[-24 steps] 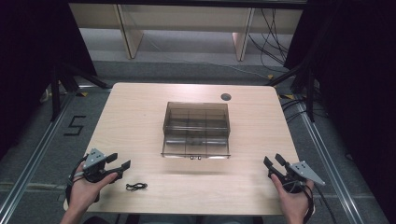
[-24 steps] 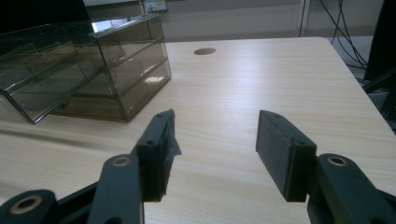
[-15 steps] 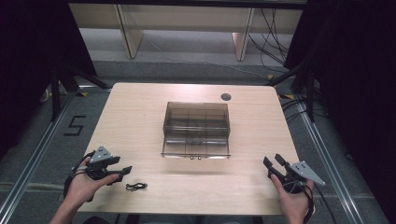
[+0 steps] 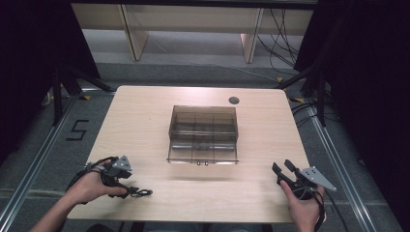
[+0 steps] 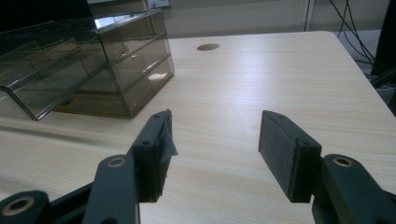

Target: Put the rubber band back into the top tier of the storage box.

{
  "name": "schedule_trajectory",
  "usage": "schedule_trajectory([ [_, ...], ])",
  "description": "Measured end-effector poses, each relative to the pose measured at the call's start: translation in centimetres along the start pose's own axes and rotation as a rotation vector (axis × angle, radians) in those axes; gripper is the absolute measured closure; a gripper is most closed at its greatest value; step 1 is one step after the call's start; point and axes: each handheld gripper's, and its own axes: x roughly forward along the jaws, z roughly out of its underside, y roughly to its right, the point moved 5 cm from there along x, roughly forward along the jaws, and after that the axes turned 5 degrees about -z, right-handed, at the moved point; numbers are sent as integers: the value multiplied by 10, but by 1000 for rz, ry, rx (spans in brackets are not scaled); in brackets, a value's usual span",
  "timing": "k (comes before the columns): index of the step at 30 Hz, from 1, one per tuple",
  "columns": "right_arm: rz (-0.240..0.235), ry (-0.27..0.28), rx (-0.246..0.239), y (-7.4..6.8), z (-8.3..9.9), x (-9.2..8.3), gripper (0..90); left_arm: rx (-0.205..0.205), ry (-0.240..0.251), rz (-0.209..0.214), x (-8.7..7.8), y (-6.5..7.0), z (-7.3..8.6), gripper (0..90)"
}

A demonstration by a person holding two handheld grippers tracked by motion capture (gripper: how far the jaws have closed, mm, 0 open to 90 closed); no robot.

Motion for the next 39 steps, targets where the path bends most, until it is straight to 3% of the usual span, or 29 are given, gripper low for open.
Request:
schedule_trajectory([
  [1, 0, 0, 0, 0, 0, 0, 454, 14, 1, 4, 1, 0, -1, 356],
  [2, 5, -5, 36, -3, 1, -1, 454, 10, 0, 10, 2, 1, -2, 356],
  [3, -4, -7, 30, -3, 0, -1, 455, 15, -5, 16, 2, 2, -2, 356],
  [4, -12, 4, -6, 0, -1, 0, 456, 15, -8, 21, 3, 2, -3, 356],
  [6, 5, 8, 33, -3, -1, -2, 456, 27, -11, 32, 3, 3, -4, 356],
  [13, 2, 20, -9, 1, -2, 0, 456, 25, -28, 55, 5, 9, -3, 361],
  [14, 1, 16, 6, 0, -2, -1, 456, 50, -44, 52, 5, 7, -3, 362],
  [15, 9, 12, 31, -2, -1, -2, 456, 40, -51, 57, 5, 9, -2, 363],
  [16, 10, 13, 26, -2, -1, -1, 456, 35, -35, 65, 6, 11, -3, 364],
  [17, 6, 17, 7, 0, -1, -1, 456, 65, -57, 61, 5, 9, -2, 365],
  [20, -5, 14, 4, 0, -1, 0, 455, 86, -82, 76, 4, 10, -1, 365],
  [22, -9, 9, 10, 0, -1, 0, 455, 67, -65, 86, 6, 14, -1, 365],
  [23, -9, 9, 11, 0, -1, 0, 454, 110, -90, 87, 4, 12, -1, 366],
  [26, 6, 10, -6, 1, -1, 0, 454, 96, -83, 88, 4, 16, -2, 370],
  [27, 8, 10, -5, 1, -1, 0, 453, 120, -88, 90, 4, 15, -3, 373],
  [39, 5, 10, -13, 1, 0, 1, 451, 170, -85, 106, 11, 23, -6, 511],
])
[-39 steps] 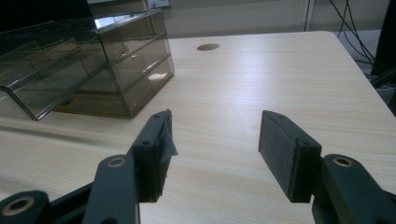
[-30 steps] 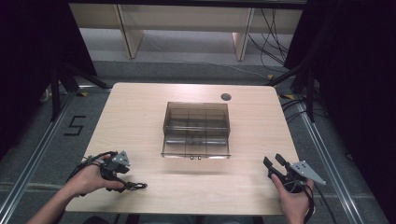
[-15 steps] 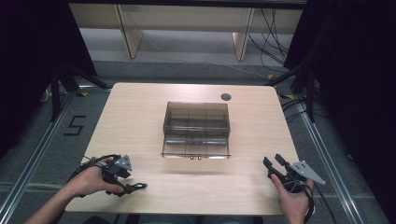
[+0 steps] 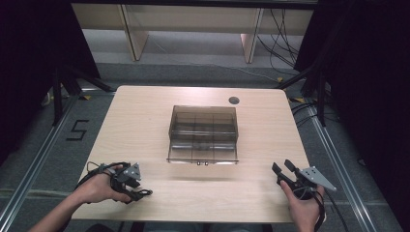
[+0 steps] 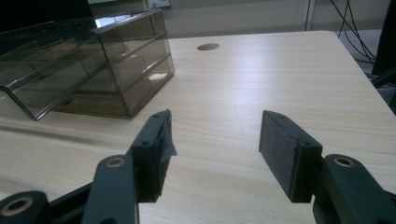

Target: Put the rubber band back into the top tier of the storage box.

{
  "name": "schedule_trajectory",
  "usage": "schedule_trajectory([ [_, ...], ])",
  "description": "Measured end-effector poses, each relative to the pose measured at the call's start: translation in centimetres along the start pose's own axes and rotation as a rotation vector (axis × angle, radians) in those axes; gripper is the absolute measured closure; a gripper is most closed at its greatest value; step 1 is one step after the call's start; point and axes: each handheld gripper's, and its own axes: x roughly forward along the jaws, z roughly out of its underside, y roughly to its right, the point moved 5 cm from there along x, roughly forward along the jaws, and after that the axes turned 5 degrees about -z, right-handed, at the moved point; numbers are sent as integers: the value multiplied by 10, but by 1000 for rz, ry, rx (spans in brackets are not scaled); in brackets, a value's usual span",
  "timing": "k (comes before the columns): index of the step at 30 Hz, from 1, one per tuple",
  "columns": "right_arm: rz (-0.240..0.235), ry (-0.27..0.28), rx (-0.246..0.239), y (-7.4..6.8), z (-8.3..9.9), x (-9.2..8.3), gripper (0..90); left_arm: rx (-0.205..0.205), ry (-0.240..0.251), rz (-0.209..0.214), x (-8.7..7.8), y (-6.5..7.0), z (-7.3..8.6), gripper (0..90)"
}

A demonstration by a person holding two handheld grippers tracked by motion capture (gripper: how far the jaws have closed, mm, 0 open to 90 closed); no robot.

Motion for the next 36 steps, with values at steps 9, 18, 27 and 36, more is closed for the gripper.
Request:
schedule_trajectory([
  [9, 2, -11, 15, -1, 1, 0, 448, 62, -25, 12, 4, 2, -2, 628],
  [18, -15, -9, 25, -1, 1, 0, 447, 101, -38, 9, 3, 2, -7, 737],
  [27, -8, -18, 33, -1, 2, 0, 445, 160, -77, 9, 3, 3, -8, 821],
  [36, -6, -17, 21, 0, 2, 0, 445, 169, -103, 28, 3, 4, -10, 855],
])
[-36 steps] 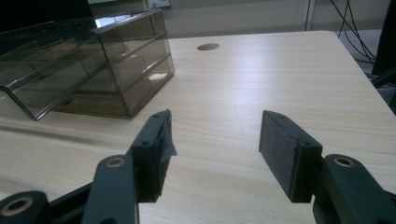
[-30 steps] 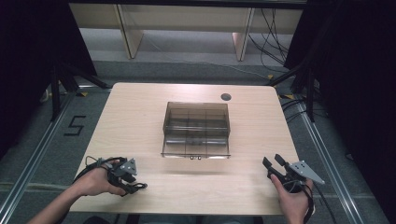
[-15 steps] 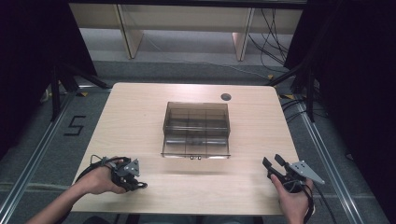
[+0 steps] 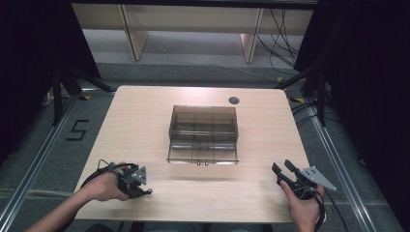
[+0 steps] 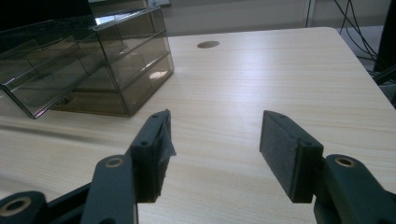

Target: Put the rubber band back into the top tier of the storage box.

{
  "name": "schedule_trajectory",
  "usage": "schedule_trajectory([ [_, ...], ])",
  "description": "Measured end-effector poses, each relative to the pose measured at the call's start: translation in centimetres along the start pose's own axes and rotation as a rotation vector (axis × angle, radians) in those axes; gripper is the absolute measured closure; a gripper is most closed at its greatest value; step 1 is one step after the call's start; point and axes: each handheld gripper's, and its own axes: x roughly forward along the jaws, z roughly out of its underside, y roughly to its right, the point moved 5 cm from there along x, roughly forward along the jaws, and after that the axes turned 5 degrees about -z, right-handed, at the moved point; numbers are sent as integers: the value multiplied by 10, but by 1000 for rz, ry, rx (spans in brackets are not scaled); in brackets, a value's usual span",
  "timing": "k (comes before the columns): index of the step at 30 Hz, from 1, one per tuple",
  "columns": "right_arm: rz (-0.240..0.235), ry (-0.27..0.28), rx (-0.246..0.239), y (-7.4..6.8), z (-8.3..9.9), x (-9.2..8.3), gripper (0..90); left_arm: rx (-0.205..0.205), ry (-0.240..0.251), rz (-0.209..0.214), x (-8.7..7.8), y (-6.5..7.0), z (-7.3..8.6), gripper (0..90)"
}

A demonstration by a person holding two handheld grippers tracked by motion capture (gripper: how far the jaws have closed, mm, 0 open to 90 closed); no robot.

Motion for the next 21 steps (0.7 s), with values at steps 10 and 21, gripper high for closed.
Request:
schedule_trajectory([
  [10, 3, -1, 0, 1, 0, 0, 444, -39, 6, 21, -4, -3, -1, 861],
  [21, 4, -1, 0, 1, 0, -1, 442, -33, 8, 31, -8, -5, -6, 862],
])
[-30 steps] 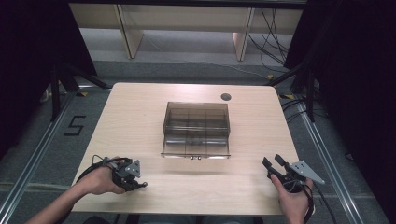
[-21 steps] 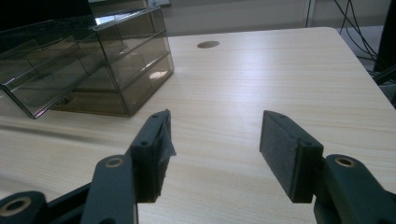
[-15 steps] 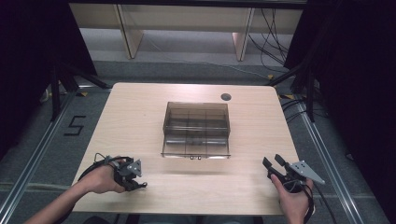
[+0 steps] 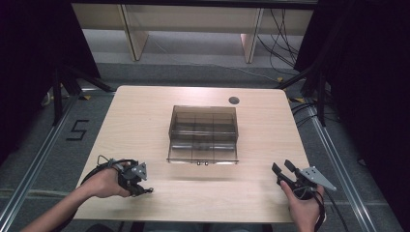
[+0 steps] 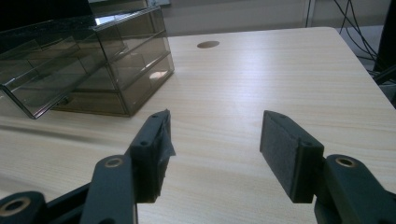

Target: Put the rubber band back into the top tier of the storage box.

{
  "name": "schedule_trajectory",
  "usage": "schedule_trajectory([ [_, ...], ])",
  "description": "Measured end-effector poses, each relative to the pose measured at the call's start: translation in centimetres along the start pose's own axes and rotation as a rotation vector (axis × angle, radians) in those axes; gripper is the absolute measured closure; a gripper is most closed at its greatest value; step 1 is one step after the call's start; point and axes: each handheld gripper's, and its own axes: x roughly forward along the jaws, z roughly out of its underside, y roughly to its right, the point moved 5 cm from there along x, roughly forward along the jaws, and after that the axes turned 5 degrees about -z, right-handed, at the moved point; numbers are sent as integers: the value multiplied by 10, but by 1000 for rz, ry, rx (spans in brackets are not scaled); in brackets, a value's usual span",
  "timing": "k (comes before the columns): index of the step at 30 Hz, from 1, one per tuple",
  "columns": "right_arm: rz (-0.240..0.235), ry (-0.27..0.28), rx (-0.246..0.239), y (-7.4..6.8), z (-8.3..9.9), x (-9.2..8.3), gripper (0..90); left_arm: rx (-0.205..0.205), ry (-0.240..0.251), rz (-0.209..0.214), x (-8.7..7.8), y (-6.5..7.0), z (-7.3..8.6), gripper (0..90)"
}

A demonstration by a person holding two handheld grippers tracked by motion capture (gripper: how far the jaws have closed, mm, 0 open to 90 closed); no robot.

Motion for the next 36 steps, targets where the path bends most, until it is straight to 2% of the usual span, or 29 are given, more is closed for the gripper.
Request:
schedule_trajectory([
  [5, 10, -2, 9, 0, 0, 0, 440, -5, -1, 11, -2, 0, -3, 862],
  [6, 12, 6, -22, 2, 0, 0, 440, -5, 1, 13, -2, 0, -3, 862],
  [7, 8, -1, 7, 0, 0, 0, 440, -1, 1, 13, -3, 0, -4, 862],
  [8, 6, 0, -3, 0, 0, 0, 440, 3, 0, 13, -3, 0, -4, 862],
  [9, 1, -2, 11, -1, 0, -1, 439, 5, -1, 15, -4, 0, -5, 862],
  [16, 1, 0, -7, 1, 0, 1, 438, 7, -11, 22, -7, -2, -7, 862],
  [17, 5, -11, 31, -2, 1, 0, 438, 11, -19, 23, -8, -3, -8, 862],
  [18, 6, 0, -14, 1, 0, 0, 438, 13, -24, 26, -8, -3, -8, 862],
  [19, 3, -7, 20, -1, 1, 0, 438, 12, -26, 30, -8, -3, -9, 862],
  [26, 2, -13, 41, -3, 1, 0, 438, 8, -28, 26, -13, -8, -12, 862],
  [27, 2, -12, 40, -3, 1, 0, 438, 6, -28, 25, -13, -8, -12, 862],
  [28, -6, -1, 1, 0, 0, 1, 438, 8, -28, 22, -14, -9, -12, 862],
  [29, -1, -5, -4, 1, 1, 1, 439, 7, -27, 23, -15, -10, -12, 862],
  [33, -17, -2, 8, -1, 1, 1, 439, 9, -26, 14, -19, -13, -14, 861],
  [36, -7, -3, 5, -1, 1, 1, 440, 9, -22, 11, -20, -14, -15, 862],
])
